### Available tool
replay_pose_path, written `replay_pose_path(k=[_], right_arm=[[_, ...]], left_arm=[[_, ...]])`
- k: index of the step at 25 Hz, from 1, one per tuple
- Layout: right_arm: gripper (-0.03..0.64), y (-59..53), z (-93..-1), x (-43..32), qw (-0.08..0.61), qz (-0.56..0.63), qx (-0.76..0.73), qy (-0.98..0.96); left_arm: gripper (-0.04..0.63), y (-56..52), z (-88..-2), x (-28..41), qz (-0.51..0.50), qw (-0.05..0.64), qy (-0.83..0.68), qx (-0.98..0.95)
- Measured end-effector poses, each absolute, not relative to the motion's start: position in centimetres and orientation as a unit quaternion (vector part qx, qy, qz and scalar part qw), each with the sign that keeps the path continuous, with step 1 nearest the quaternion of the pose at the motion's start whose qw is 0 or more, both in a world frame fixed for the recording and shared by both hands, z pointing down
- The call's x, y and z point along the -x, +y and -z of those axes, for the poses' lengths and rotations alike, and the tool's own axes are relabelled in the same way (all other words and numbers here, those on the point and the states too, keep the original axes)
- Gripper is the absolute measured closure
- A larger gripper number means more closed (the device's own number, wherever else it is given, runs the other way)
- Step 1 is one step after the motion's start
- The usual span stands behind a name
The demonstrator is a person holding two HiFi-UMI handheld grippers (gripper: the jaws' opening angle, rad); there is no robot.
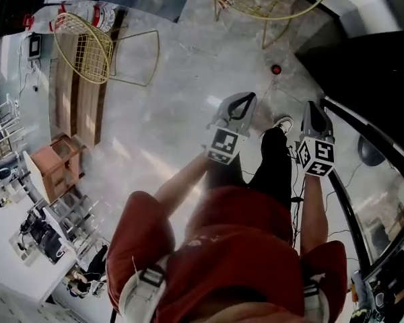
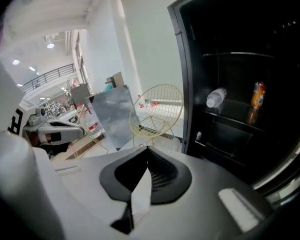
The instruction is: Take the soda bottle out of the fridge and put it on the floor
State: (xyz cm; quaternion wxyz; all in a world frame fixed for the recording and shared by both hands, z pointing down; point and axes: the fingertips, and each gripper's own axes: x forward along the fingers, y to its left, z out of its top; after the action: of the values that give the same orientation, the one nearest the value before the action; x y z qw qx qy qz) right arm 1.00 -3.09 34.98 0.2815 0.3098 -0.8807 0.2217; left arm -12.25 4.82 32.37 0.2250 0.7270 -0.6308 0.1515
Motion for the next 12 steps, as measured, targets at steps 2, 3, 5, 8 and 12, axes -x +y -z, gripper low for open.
replay_pose_path(k=[2, 3, 5, 8, 12], right_arm=[[0.617, -3.7, -31.3, -0.8, 0.261, -0.214, -0.316, -0.887], [0.617, -4.1, -29.4, -0.6, 0.248, -0.205, -0.322, -0.890], [0.617, -4.0, -25.5, -0.2, 0.228, -0.191, -0.336, -0.894], [0.617, -3.6, -20.5, 0.7, 0.198, -0.192, -0.347, -0.896], [0.617, -4.2, -15.1, 1.6, 0.172, -0.172, -0.343, -0.907]], left_arm=[[0.595, 4.3, -29.1, 12.4, -0.159, 0.214, -0.634, -0.726], [0.595, 3.9, -27.3, 12.7, -0.156, 0.208, -0.639, -0.724], [0.595, 3.6, -23.8, 13.1, -0.142, 0.199, -0.650, -0.720], [0.595, 3.6, -19.6, 14.4, -0.132, 0.185, -0.664, -0.712], [0.595, 2.8, -14.2, 15.8, -0.120, 0.153, -0.677, -0.710]])
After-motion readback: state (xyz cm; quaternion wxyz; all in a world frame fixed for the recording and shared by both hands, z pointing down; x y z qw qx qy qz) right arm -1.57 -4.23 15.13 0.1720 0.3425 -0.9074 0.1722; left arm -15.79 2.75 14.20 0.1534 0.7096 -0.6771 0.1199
